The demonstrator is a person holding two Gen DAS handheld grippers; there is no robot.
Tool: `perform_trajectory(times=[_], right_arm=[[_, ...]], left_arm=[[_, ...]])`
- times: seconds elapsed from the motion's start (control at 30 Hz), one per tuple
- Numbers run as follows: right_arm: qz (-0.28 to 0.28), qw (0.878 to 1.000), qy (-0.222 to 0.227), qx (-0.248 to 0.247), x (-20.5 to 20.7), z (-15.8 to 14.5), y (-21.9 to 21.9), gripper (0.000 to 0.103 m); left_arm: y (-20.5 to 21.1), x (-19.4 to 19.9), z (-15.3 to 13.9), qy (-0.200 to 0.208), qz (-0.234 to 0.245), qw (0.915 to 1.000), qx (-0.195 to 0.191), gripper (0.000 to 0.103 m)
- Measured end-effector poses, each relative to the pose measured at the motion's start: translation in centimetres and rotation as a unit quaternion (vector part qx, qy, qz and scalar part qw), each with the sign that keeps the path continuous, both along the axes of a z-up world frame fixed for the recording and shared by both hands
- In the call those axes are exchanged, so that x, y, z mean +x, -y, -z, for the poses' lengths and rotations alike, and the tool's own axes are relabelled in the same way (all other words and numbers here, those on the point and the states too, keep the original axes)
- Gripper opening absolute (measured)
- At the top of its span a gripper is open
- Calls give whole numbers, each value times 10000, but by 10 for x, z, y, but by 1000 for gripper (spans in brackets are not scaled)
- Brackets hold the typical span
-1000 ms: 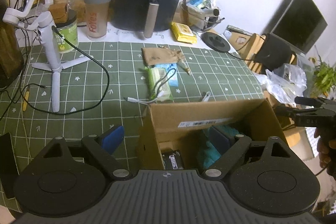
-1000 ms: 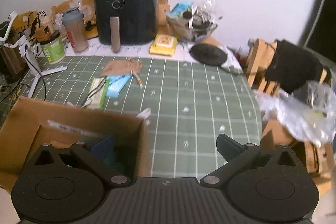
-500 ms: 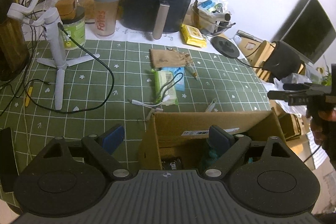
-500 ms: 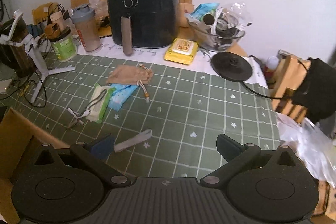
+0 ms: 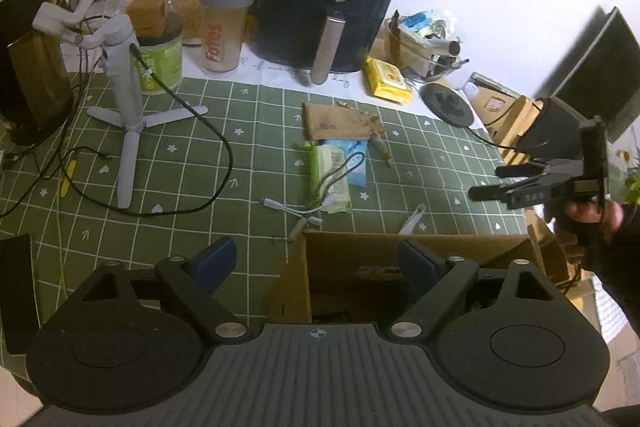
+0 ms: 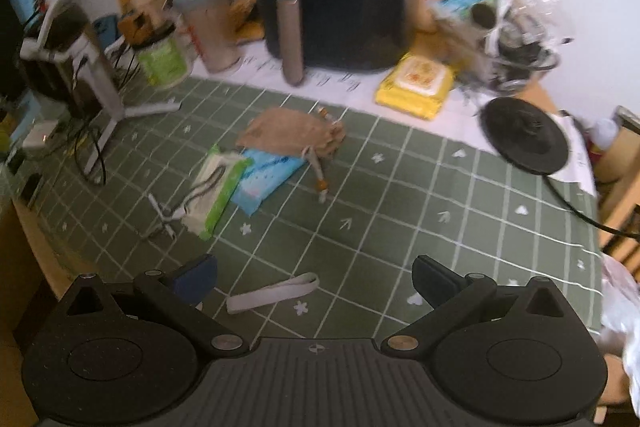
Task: Organize soft objects
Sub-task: 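Move the right gripper to the white elastic strap on the mat, then grasp the white elastic strap with the right gripper and lift it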
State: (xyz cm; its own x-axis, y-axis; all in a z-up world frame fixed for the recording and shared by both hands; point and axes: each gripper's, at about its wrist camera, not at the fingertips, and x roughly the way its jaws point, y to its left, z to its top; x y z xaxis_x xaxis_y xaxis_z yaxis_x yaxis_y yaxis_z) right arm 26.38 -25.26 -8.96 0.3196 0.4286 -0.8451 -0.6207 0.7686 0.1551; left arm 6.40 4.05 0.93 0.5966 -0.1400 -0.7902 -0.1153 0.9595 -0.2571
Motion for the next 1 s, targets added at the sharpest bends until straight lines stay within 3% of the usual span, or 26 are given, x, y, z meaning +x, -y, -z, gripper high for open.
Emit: perform_trajectory(times=[0.33, 0.53, 0.83, 0.93, 1.0], right_arm=[[-633, 9876, -1435, 95, 21, 65, -22, 83], [-797, 9826, -1678, 25, 23, 94, -42, 72], [-1380, 9873, -758, -210, 23, 98, -77, 67], [-1648, 9850, -267, -446, 18, 99, -85, 56], [-1810, 9815, 4, -621, 15, 99, -86, 42]], left_arm=[[-6, -5, 4, -183, -336, 9993, 31, 89], [-10, -11, 5, -316, -552, 9979, 67, 89], [-11, -20, 7, -452, -785, 9958, 114, 89], [-10, -20, 7, -465, -807, 9956, 126, 89], [-10, -21, 7, -468, -826, 9954, 125, 89]])
